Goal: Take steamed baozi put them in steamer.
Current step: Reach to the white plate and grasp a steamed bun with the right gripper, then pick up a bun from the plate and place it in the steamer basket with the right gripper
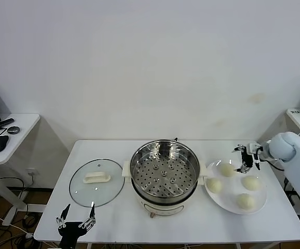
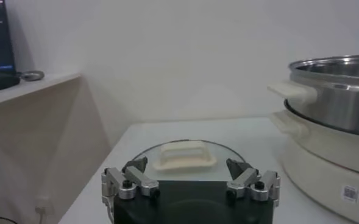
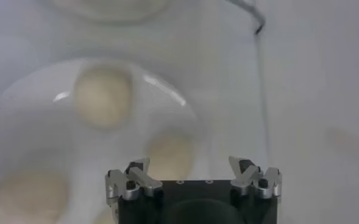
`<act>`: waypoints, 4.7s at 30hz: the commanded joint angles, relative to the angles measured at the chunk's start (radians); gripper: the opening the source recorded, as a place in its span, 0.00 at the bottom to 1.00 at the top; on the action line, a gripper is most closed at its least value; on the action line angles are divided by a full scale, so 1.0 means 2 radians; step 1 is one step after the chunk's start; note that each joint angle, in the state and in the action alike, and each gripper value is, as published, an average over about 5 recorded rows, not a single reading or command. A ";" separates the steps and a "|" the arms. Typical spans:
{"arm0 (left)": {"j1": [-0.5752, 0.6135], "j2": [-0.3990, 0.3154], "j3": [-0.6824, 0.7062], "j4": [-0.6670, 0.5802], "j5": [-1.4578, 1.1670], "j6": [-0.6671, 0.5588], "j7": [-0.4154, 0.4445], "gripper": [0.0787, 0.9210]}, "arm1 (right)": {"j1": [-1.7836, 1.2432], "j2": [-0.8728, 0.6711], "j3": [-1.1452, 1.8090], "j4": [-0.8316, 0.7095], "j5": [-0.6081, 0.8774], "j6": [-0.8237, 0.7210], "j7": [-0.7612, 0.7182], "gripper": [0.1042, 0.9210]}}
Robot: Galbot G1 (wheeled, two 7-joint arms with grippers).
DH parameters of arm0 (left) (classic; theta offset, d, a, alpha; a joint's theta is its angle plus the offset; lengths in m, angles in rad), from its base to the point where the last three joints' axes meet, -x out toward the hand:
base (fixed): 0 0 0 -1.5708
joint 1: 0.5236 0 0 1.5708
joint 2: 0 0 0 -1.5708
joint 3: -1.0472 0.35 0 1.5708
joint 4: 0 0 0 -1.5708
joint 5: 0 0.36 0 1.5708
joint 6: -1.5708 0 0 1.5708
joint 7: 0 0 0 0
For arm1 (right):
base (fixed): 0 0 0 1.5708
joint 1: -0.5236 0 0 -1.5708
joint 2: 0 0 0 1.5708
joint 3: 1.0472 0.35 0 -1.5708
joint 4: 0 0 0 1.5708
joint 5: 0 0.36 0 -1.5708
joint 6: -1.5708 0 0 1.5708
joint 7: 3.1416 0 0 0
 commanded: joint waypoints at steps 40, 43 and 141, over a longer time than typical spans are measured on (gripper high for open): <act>-0.002 -0.003 0.006 0.011 -0.001 0.006 -0.004 0.88 | 0.063 0.100 -0.064 -0.170 -0.061 0.018 0.000 0.88; -0.002 -0.003 0.006 0.013 -0.001 0.007 -0.004 0.88 | 0.063 0.102 -0.064 -0.172 -0.059 0.018 0.003 0.84; -0.026 -0.014 0.012 0.029 -0.031 0.009 -0.027 0.88 | 0.263 0.293 -0.308 -0.095 -0.007 0.401 -0.109 0.82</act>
